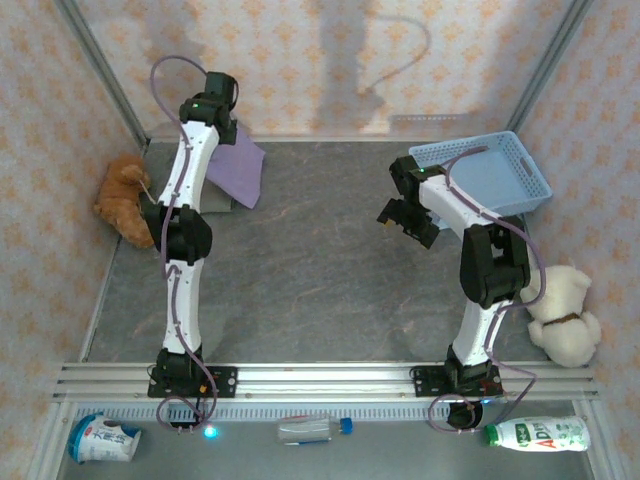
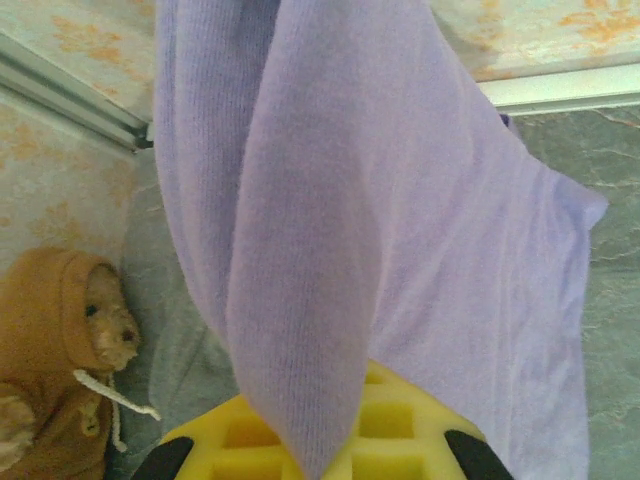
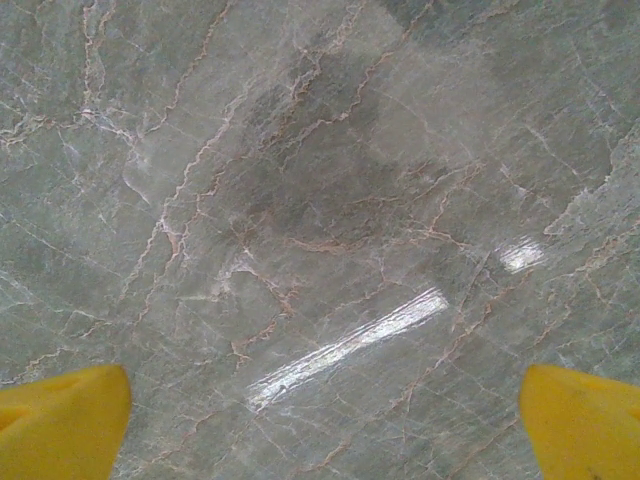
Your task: Fold and stack the mixed laundry pile
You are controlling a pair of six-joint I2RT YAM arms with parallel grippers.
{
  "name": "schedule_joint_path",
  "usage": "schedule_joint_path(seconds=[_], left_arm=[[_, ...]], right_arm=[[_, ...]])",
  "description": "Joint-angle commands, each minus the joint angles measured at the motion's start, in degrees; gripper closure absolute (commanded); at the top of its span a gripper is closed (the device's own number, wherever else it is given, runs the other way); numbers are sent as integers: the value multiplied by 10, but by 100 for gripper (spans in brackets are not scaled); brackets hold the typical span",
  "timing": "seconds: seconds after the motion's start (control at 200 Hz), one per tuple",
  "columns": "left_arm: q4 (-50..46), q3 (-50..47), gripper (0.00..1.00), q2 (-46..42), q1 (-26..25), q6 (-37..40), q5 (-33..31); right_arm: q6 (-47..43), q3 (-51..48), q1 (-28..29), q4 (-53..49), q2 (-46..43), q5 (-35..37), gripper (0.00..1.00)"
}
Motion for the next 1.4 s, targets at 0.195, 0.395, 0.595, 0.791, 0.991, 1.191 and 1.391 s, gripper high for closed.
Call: schedule_joint_path(seconds=[0.195,0.395,0.595,0.791,0.991,1.191,1.391], left_arm=[[24,-30,43,-35,83,5,-42],[-24,-25,0,-11,135,-95,-83],[-5,-115,0,-82,137,-142,24],[107,-358,0,-231,115,-185,119],[228,-630,0,-397,60,-195,128],[370,-877,0,-541,36,-213,116],[530,-1045,0,-611,19,-180,63]], right_arm=[[10,10,6,-2,14,2,1],[4,28,8,-5,18,4,1],[-25,48,9,-7,19,26,1],[-109,41,4,20,2,68,0],[-268,-59,-5,157,-75,116,0],[-428,-222,-25,371,-159,161,0],[-440,-372,-71,582,-193,118,1]])
